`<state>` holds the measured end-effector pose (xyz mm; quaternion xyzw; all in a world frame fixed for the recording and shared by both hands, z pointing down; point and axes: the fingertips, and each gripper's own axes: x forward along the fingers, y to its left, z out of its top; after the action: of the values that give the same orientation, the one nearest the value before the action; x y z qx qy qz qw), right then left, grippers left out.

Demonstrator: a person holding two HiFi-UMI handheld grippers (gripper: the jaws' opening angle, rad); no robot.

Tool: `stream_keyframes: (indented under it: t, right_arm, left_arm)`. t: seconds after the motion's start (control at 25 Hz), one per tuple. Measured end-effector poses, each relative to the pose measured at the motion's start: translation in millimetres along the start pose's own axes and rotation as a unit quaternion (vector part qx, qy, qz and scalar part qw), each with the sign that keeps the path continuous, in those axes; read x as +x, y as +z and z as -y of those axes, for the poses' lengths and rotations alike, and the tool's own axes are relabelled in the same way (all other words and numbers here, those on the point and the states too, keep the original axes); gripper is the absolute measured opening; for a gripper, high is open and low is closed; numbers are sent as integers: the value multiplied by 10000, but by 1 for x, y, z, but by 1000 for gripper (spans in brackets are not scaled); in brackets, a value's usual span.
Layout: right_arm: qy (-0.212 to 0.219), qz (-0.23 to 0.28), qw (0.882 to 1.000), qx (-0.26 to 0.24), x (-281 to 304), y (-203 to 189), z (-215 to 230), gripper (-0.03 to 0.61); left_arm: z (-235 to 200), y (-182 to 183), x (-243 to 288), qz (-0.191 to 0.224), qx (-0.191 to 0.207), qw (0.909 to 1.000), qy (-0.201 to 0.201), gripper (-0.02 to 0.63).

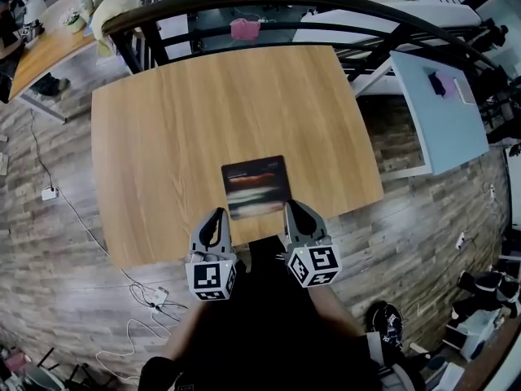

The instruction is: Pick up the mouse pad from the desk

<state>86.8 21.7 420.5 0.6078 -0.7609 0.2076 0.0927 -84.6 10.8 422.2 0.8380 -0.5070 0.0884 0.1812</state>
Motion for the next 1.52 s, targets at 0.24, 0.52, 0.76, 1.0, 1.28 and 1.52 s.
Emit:
stream_keyframes:
  t: [0.24, 0.52, 0.76, 1.0, 1.28, 1.52]
  right_arm:
    - [114, -537, 9985, -27, 49, -13, 39, 43]
    - [250, -1350, 9905, 44, 98, -56, 74, 172]
    - [447, -2222, 9737, 241, 128, -100, 93, 204]
    - [520, -2914, 9549, 218, 146, -148, 106, 218]
    - [427, -3331, 9417, 233, 166, -184, 118, 224]
    - [223, -3523, 9350, 335, 167, -201, 131, 229]
  left_arm:
    - [-10, -8, 51, -282, -246, 9991, 180, 31]
    - [-16, -59, 96, -1066, -473, 9928, 265, 166]
    - [-29, -117, 120, -1808, -548, 9802, 591, 192]
    - [-41, -174, 137, -2354, -689, 9664, 763, 207]
    - [-50, -212, 149, -2742, -915, 9531, 893, 219]
    - [-46, -231, 151, -2941, -1131, 9456, 806, 225]
